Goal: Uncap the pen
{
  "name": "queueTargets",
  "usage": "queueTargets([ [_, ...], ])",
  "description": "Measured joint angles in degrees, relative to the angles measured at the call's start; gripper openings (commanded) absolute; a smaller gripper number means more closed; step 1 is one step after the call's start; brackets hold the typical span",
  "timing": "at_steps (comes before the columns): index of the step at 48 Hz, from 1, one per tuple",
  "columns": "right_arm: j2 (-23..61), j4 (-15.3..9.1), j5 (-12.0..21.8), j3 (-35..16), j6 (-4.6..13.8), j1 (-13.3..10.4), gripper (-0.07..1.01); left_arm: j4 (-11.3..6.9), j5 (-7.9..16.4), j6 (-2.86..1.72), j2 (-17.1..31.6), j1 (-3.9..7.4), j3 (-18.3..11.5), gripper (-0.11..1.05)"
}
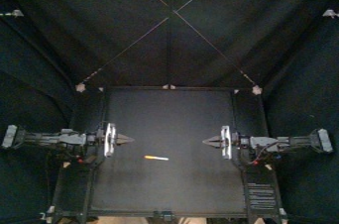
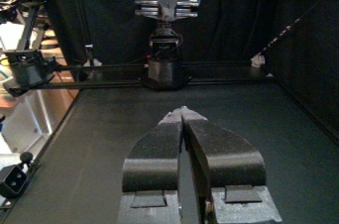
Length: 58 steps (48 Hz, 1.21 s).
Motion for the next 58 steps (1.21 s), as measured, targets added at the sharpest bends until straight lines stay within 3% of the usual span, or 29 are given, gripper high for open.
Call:
queueTargets([
  [8,4.66,0.09,-0.26,-0.09,0.79,-0.09,-0.02,0.00,-0.09,0.00,0.70,-0.26,1.49,-0.03],
  [19,22.06,0.00,-1.85,-5.10,1.05,0.62,-0.01,0.00,-0.26,0.00,5.63,-0.79,2.02,-0.02],
  [28,34.10,0.18,-2.02,-9.84,1.05,2.02,-0.01,0.00,-0.26,0.00,11.34,-2.90,2.02,0.05],
  [38,46.14,3.78,-2.02,-14.59,0.88,3.34,0.03,0.00,-0.26,0.00,15.21,-3.43,2.02,0.18],
  [42,49.92,5.19,-2.11,-16.52,1.14,3.43,0.11,0.00,-0.35,0.00,15.38,-3.52,2.02,0.24],
  [47,54.23,6.15,-2.11,-18.90,1.14,3.69,0.28,0.00,-0.26,0.00,15.47,-3.52,2.20,0.32],
  [58,60.56,6.50,1.05,-23.91,1.05,4.66,0.65,-0.53,-0.35,-0.09,15.56,-3.60,2.46,0.48],
])
